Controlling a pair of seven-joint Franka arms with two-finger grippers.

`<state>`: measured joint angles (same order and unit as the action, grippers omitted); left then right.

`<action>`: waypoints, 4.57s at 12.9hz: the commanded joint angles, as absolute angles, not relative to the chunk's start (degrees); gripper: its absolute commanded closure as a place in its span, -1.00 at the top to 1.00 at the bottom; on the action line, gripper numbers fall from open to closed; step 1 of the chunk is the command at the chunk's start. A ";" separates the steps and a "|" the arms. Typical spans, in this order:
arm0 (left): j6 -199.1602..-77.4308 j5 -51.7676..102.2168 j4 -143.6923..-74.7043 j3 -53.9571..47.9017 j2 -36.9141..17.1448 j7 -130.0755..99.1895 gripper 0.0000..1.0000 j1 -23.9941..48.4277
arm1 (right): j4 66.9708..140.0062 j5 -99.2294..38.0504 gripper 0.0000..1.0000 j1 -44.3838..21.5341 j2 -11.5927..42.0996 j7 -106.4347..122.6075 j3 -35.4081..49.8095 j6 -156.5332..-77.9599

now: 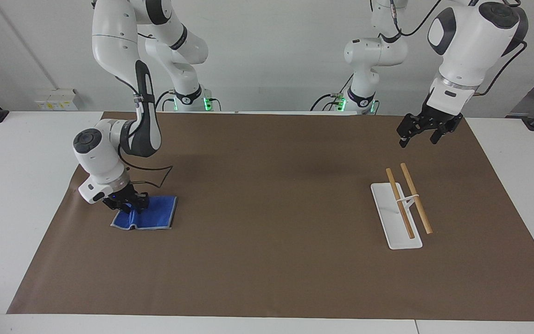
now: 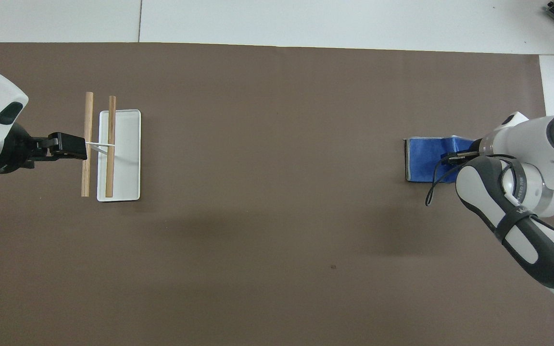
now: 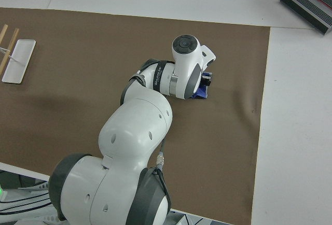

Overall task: Right arm passes towel to left arm to hang
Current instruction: 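Reach the right gripper to the blue towel and grasp its edge, then lift the towel with the right gripper while the left gripper approaches, then close the left gripper on the towel held by the right gripper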

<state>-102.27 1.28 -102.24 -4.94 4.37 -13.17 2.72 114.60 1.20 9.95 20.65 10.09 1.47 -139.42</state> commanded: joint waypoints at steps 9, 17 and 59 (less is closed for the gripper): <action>-104.85 4.47 -105.38 -4.57 6.59 -13.27 1.00 2.55 | 113.47 0.09 -0.76 9.58 13.37 11.78 2.55 -138.17; -113.88 15.19 -107.83 -4.31 6.77 -28.18 1.00 1.67 | 113.38 -17.11 -0.72 9.41 5.81 11.16 10.72 -135.44; -131.59 28.04 -121.64 -5.80 8.35 -107.59 1.00 18.39 | 112.06 -70.22 -0.70 -5.54 -1.14 -20.04 13.71 -127.44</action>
